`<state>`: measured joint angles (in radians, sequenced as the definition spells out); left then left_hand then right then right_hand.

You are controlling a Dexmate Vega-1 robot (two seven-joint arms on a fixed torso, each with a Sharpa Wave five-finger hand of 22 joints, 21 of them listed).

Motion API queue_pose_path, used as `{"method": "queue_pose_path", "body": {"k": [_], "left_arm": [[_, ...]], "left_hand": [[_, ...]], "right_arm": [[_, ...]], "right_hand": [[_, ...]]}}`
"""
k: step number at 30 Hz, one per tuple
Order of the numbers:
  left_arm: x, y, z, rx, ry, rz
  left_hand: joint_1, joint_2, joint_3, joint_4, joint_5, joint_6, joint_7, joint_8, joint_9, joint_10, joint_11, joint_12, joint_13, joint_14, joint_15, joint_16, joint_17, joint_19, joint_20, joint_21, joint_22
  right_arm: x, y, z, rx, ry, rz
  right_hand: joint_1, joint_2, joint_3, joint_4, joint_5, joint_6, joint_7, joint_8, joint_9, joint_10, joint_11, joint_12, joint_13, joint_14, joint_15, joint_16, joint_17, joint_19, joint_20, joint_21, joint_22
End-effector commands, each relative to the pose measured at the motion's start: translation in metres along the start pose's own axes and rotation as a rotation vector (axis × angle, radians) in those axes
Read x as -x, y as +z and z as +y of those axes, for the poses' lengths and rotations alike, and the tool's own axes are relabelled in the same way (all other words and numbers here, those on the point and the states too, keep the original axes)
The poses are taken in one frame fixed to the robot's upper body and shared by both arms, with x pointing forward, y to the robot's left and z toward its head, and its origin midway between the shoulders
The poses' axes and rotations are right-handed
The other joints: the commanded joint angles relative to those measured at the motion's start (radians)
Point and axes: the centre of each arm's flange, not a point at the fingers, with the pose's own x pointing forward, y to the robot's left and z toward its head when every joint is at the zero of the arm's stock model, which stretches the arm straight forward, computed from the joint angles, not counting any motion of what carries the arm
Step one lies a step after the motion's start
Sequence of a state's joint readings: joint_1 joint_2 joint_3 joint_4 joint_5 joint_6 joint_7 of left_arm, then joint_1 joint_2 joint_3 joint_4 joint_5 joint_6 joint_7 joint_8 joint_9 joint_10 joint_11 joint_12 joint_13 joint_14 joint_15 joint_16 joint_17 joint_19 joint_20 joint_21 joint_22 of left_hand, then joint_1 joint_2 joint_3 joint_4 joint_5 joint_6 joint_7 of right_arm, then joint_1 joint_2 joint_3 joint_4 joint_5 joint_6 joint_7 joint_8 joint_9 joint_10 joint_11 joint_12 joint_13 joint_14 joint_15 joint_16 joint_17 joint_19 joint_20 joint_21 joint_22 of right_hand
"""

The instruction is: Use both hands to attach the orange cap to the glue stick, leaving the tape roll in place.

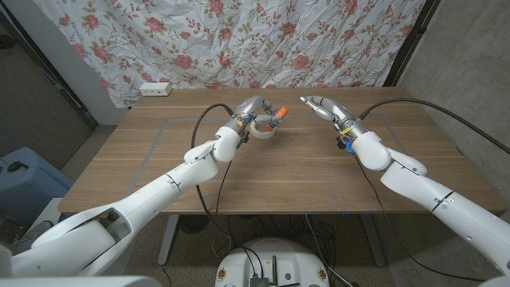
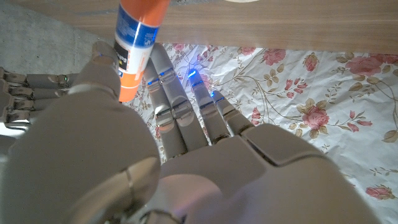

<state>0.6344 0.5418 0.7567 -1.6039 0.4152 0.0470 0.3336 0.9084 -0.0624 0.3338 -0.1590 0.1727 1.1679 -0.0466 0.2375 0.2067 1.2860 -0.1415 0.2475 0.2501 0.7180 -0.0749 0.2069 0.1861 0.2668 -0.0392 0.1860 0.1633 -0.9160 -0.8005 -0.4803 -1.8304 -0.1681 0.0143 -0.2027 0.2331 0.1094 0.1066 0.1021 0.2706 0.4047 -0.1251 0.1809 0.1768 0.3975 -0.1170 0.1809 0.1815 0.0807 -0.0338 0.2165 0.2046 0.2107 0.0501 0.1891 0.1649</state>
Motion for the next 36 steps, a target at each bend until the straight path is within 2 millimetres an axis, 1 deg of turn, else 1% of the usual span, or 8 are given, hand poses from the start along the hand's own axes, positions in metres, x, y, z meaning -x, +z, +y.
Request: {"method": "queue_pose_path", "body": {"k": [1, 3, 10, 18, 23, 25, 30, 36], "left_arm": [[0.008, -0.003, 0.005, -0.050, -0.087, 0.025], [0.010, -0.003, 0.006, -0.053, -0.095, 0.019], [0.018, -0.004, 0.010, -0.083, -0.117, 0.019], [0.027, -0.007, 0.019, -0.112, -0.137, 0.023], [0.030, -0.007, 0.024, -0.137, -0.157, 0.022], [0.032, -0.007, 0.026, -0.148, -0.164, 0.024], [0.034, -0.008, 0.031, -0.171, -0.183, 0.019], [0.034, -0.010, 0.035, -0.192, -0.214, 0.016]], "left_hand": [[0.143, 0.149, 0.000, 0.003, 0.005, 0.055, -0.051, 0.017, 0.003, 0.077, -0.078, -0.002, 0.002, -0.005, -0.152, -0.002, 0.000, 0.001, -0.023, -0.002, 0.003], [0.143, 0.147, 0.000, 0.003, 0.004, 0.056, -0.050, 0.018, 0.003, 0.078, -0.078, -0.002, 0.002, -0.005, -0.153, -0.002, 0.001, 0.001, -0.024, -0.001, 0.003], [0.135, 0.142, -0.005, 0.004, 0.002, 0.052, -0.050, 0.015, 0.001, 0.071, -0.079, -0.010, -0.004, -0.007, -0.146, -0.003, 0.000, 0.001, -0.022, -0.002, 0.003], [0.122, 0.133, -0.005, 0.005, 0.000, 0.043, -0.056, 0.010, -0.002, 0.055, -0.082, -0.022, -0.012, -0.022, -0.141, -0.015, -0.007, -0.001, -0.017, -0.002, 0.003], [0.118, 0.124, -0.009, 0.002, 0.000, 0.030, -0.066, 0.003, -0.004, 0.045, -0.082, -0.030, -0.017, -0.028, -0.143, -0.017, -0.006, -0.001, -0.016, -0.002, 0.003], [0.119, 0.123, -0.010, 0.000, 0.000, 0.030, -0.064, 0.002, -0.004, 0.043, -0.083, -0.031, -0.018, -0.029, -0.144, -0.016, -0.006, -0.001, -0.015, -0.002, 0.003], [0.119, 0.119, -0.013, -0.002, 0.000, 0.027, -0.067, 0.000, -0.005, 0.039, -0.083, -0.034, -0.021, -0.031, -0.143, -0.015, -0.005, -0.001, -0.014, -0.002, 0.003], [0.120, 0.112, -0.018, -0.005, 0.001, 0.012, -0.080, -0.007, -0.005, 0.028, -0.084, -0.041, -0.026, -0.040, -0.143, -0.016, -0.004, -0.005, -0.014, -0.002, 0.004]], "right_arm": [[0.001, -0.023, -0.002, -0.126, -0.028, 0.043], [0.001, -0.025, -0.002, -0.135, -0.025, 0.047], [0.001, -0.030, -0.005, -0.164, -0.024, 0.061], [-0.001, -0.032, -0.006, -0.148, -0.013, 0.078], [-0.002, -0.036, -0.005, -0.174, -0.006, 0.090], [-0.003, -0.038, -0.005, -0.184, 0.005, 0.092], [-0.005, -0.042, -0.005, -0.199, 0.004, 0.102], [-0.006, -0.048, -0.005, -0.229, 0.005, 0.113]], "right_hand": [[-0.003, 0.001, 0.004, -0.007, -0.001, -0.009, 0.000, -0.001, 0.002, -0.004, 0.008, 0.001, 0.002, -0.001, 0.007, -0.002, 0.001, 0.006, 0.002, 0.004, 0.003], [-0.002, 0.001, 0.005, -0.008, -0.001, -0.011, 0.001, -0.001, 0.002, -0.003, 0.014, 0.001, 0.002, -0.001, 0.009, -0.002, 0.001, 0.007, 0.002, 0.004, 0.003], [-0.002, 0.001, 0.006, -0.009, -0.001, -0.016, 0.000, -0.001, 0.002, -0.006, 0.015, 0.002, 0.002, -0.001, 0.008, -0.002, 0.001, 0.007, 0.002, 0.003, 0.003], [0.002, -0.002, 0.007, -0.015, -0.001, -0.016, 0.002, 0.001, 0.002, -0.006, 0.015, 0.002, 0.002, 0.000, 0.009, -0.003, 0.000, 0.008, 0.003, 0.003, 0.003], [0.007, -0.006, 0.008, -0.020, -0.001, -0.020, 0.001, 0.001, 0.002, -0.007, 0.016, 0.003, 0.003, 0.003, 0.011, -0.002, -0.001, 0.008, 0.005, 0.002, 0.003], [0.009, -0.008, 0.009, -0.023, -0.001, -0.034, -0.002, -0.002, 0.002, -0.021, 0.023, -0.002, 0.003, 0.002, 0.009, -0.002, -0.002, 0.010, 0.006, 0.002, 0.003], [0.009, -0.008, 0.010, -0.025, -0.002, -0.048, -0.002, -0.003, 0.002, -0.040, 0.016, -0.006, 0.003, -0.004, 0.007, -0.005, -0.001, 0.015, 0.001, 0.003, 0.003], [0.007, -0.007, 0.011, -0.026, -0.002, -0.052, -0.003, -0.002, 0.002, -0.042, 0.019, -0.004, 0.003, -0.004, 0.008, -0.004, 0.000, 0.019, -0.004, 0.004, 0.003]]}}
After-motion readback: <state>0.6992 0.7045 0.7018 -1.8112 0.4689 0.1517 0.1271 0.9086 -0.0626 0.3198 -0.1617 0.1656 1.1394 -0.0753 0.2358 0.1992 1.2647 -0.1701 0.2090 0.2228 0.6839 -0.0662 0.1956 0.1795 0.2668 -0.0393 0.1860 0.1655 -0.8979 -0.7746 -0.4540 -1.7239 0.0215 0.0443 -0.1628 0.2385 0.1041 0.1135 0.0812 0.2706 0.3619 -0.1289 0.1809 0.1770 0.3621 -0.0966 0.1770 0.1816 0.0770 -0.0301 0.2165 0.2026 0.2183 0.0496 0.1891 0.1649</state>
